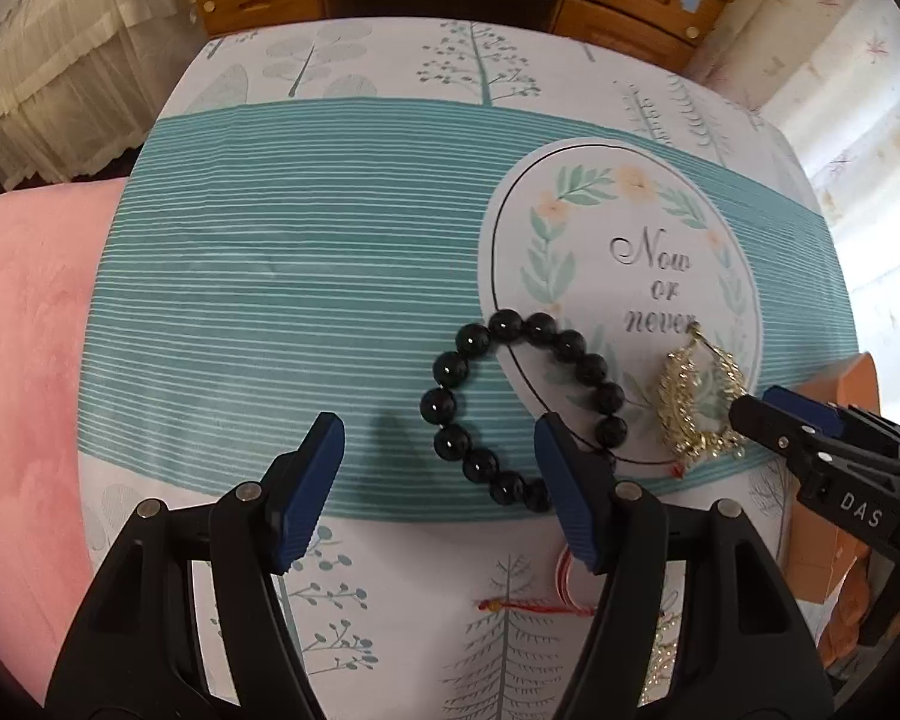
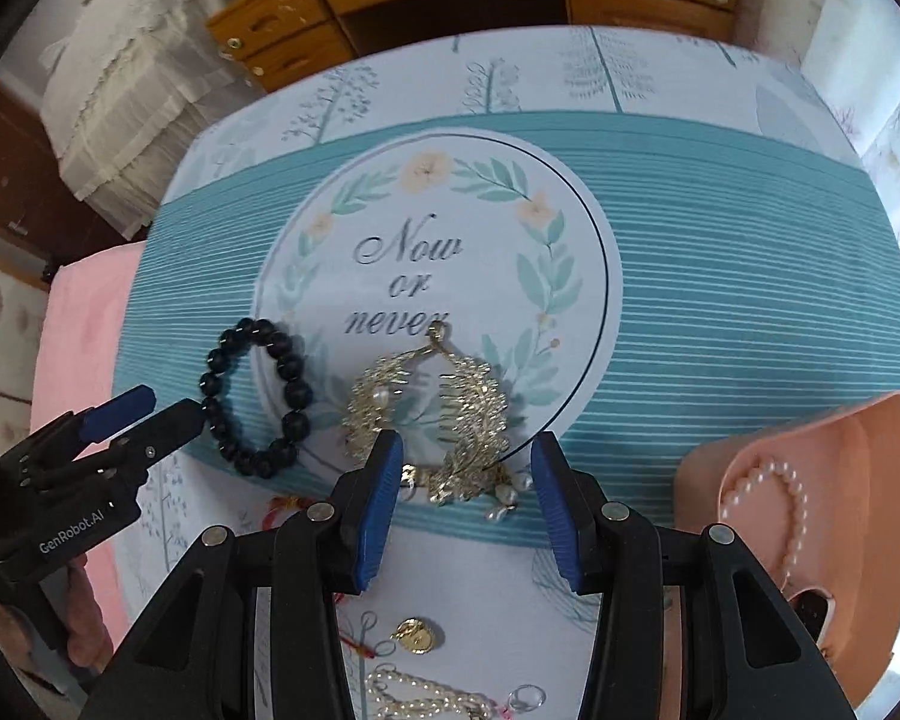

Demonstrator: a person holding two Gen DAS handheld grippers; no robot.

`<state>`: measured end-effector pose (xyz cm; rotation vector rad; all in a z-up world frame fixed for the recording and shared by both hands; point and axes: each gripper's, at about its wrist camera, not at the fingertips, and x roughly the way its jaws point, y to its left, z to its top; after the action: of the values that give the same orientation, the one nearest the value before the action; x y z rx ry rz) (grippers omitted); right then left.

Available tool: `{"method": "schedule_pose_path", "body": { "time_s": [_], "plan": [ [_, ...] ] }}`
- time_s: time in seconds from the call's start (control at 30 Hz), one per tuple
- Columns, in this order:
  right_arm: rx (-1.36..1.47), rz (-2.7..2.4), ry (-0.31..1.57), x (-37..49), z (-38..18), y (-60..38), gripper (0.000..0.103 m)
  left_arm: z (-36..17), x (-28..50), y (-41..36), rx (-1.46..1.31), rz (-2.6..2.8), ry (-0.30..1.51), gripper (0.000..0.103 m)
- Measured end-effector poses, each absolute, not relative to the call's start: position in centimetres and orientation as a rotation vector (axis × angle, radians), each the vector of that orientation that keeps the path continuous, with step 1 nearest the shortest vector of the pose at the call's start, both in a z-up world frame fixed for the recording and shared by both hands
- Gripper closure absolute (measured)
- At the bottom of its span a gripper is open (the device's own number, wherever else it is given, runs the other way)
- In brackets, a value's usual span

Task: Organize jewelry
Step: 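Grasp the gold leaf earrings with the right gripper while the left grasps the black bead bracelet, then carry the earrings with the right gripper while the left carries the black bracelet toward the pink tray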

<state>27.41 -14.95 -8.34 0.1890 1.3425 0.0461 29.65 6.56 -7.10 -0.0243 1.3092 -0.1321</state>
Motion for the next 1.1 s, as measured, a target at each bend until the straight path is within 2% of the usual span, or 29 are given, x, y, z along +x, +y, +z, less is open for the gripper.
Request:
{"method": "schedule_pose_path", "body": {
  "time_s": [0.37, 0.43, 0.47, 0.5, 0.53, 0.57, 0.6, 0.9, 1.1],
  "plan": [
    [0.102, 0.011, 1.350, 28.6, -10.1, -14.2, 0.058, -9.4, 30.8, 5.4, 0.020, -0.097, 1.375, 0.040],
    [0.021, -0.010, 1.345, 28.7, -10.2, -13.4, 0.065, -9.9, 30.8, 5.3, 0.026, -0.086, 1.391, 0.040],
    [-0.004, -0.014, 1.343, 28.6, -10.0, -13.1, 0.072, -10.1, 30.7, 5.3, 0.035, -0.072, 1.397, 0.041],
    [-0.020, -0.014, 1.343, 28.6, -10.1, -12.9, 0.078, -10.0, 30.7, 5.1, 0.042, -0.072, 1.384, 0.047],
    [-0.020, -0.017, 1.343, 28.5, -10.1, -12.9, 0.078, -9.9, 30.6, 5.0, 0.044, -0.079, 1.372, 0.053],
    [-0.009, -0.019, 1.343, 28.5, -10.0, -13.0, 0.078, -9.7, 30.6, 4.9, 0.047, -0.083, 1.358, 0.073],
    [0.013, -0.018, 1.341, 28.5, -10.0, -13.3, 0.078, -9.6, 30.6, 4.8, 0.047, -0.085, 1.354, 0.089],
    [0.232, 0.044, 1.290, 26.4, -7.6, -16.3, 0.080, -7.8, 29.2, 5.5, -0.073, -0.142, 1.336, 0.091],
    [0.320, 0.094, 1.209, 23.2, -3.4, -18.5, 0.080, -2.0, 27.2, 3.6, -0.084, -0.256, 1.243, 0.091]
  ]
}}
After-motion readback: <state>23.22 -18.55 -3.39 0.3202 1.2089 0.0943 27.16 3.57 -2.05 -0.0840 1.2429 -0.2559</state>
